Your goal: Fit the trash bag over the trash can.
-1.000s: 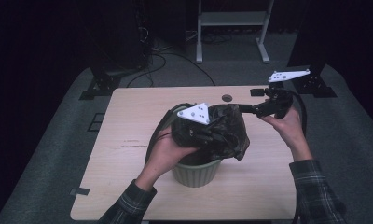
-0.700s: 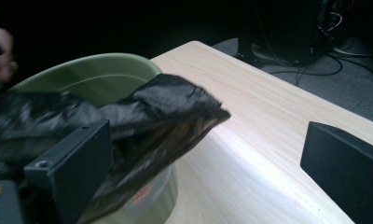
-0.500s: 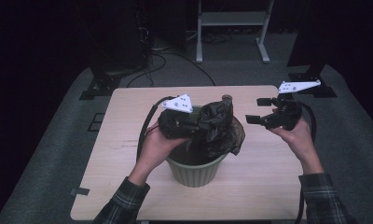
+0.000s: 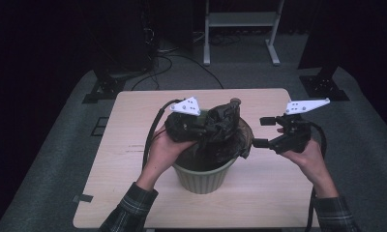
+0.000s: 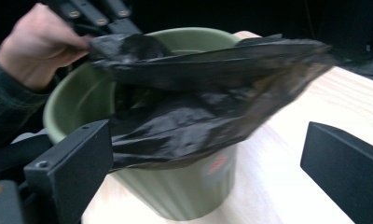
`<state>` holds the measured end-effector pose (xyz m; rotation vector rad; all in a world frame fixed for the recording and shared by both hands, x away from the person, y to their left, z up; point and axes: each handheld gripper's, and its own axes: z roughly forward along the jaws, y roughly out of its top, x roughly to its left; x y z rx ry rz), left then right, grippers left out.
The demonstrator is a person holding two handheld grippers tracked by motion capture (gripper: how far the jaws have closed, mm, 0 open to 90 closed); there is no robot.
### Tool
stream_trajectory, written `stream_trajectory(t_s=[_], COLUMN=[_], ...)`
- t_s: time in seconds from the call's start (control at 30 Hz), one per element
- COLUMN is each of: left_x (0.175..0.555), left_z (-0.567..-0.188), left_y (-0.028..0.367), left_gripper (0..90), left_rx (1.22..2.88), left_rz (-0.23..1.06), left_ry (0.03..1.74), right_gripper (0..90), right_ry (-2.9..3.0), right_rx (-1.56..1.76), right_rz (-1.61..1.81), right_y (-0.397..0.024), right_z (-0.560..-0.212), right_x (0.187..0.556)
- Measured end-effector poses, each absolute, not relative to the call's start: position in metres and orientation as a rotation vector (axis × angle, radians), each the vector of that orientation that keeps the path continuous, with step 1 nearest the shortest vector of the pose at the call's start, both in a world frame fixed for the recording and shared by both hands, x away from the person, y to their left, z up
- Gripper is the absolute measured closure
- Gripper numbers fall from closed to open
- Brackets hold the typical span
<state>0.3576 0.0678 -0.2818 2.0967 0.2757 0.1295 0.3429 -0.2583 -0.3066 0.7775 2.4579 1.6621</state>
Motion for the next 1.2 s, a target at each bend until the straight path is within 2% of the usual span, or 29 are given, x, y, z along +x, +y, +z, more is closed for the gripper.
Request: stream_trajectory(t_s=[0.4,0.57,0.7,0.77,0.83,0.93,1.2], left_x=[0.356,0.356,0.355,0.355,0.354,0.352,0.341], left_z=[-0.279,-0.278,-0.277,-0.276,-0.274,-0.272,-0.272], left_y=[0.072,0.072,0.075,0.079,0.085,0.098,0.153], left_gripper=[89.8,89.8,89.8,89.8,89.8,89.8,89.9], left_rx=[2.094,2.088,2.087,2.08,2.066,2.047,1.993], left_rz=[0.139,0.132,0.134,0.135,0.134,0.141,0.177], left_ry=[0.279,0.279,0.276,0.283,0.291,0.304,0.378], right_gripper=[2.5,17.7,55.7,71.4,82.8,89.1,89.5], right_ry=[2.511,2.515,2.511,2.494,2.48,2.458,2.404], right_rx=[0.728,0.706,0.679,0.67,0.67,0.665,0.711], right_rz=[1.736,1.728,1.692,1.712,1.717,1.7,1.67], right_y=[-0.244,-0.237,-0.234,-0.236,-0.239,-0.245,-0.271], right_z=[-0.325,-0.324,-0.326,-0.326,-0.326,-0.324,-0.322], right_x=[0.308,0.303,0.304,0.304,0.305,0.305,0.304])
